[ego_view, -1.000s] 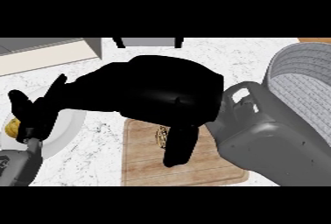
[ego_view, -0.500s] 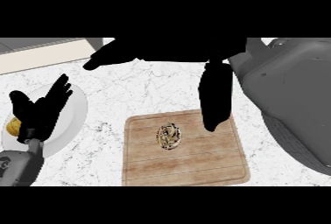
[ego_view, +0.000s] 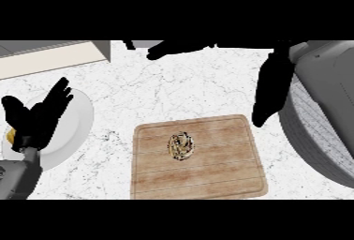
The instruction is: Pick the cupcake from the cutting board and place it in the basket
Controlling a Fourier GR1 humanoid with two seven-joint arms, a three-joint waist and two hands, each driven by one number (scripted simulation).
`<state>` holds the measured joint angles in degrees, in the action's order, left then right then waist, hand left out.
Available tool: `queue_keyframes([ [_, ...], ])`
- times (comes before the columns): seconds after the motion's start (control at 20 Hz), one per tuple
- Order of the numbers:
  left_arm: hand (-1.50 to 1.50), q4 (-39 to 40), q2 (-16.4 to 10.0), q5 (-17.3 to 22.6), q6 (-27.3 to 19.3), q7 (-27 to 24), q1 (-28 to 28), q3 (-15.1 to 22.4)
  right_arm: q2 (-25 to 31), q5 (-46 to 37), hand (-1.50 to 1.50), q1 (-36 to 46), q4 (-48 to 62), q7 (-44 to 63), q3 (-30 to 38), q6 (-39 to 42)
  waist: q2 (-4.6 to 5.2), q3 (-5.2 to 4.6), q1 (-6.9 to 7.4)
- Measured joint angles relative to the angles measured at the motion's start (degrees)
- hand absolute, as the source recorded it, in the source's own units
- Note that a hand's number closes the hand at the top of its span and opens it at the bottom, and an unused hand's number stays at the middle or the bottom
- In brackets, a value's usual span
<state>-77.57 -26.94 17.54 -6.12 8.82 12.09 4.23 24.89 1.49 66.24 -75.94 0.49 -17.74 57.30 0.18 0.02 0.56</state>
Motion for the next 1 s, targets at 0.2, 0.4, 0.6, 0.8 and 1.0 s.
queue_keyframes([
  [0.2,0.0,-0.07,1.06,-0.83,-0.35,0.37,-0.13,-0.46,-0.75,-3.48,-1.5,-5.19,-1.39,-3.83,0.32,-1.41,-0.01,0.0,-0.06],
  [0.4,0.0,-1.49,1.04,-1.44,-0.21,1.67,-0.1,-1.02,-1.93,-9.03,-1.5,-11.66,-3.87,-8.32,-1.46,-4.7,-0.02,0.02,-0.06],
  [0.6,0.0,-0.93,2.39,-2.58,-0.36,1.58,-0.03,-1.0,-4.87,-14.75,-1.5,-16.02,-3.19,-12.9,-3.7,-9.93,0.02,0.02,-0.01],
  [0.8,0.0,0.29,2.66,-2.88,1.06,0.61,0.02,-1.65,-8.34,-20.01,-1.5,-19.76,0.01,-18.64,-6.28,-15.74,0.06,0.0,0.15],
  [1.0,0.0,-0.24,2.9,-3.18,1.36,1.32,0.1,-2.47,-13.18,-22.37,-1.5,-21.14,5.1,-21.0,-7.15,-18.93,0.01,0.0,0.16],
])
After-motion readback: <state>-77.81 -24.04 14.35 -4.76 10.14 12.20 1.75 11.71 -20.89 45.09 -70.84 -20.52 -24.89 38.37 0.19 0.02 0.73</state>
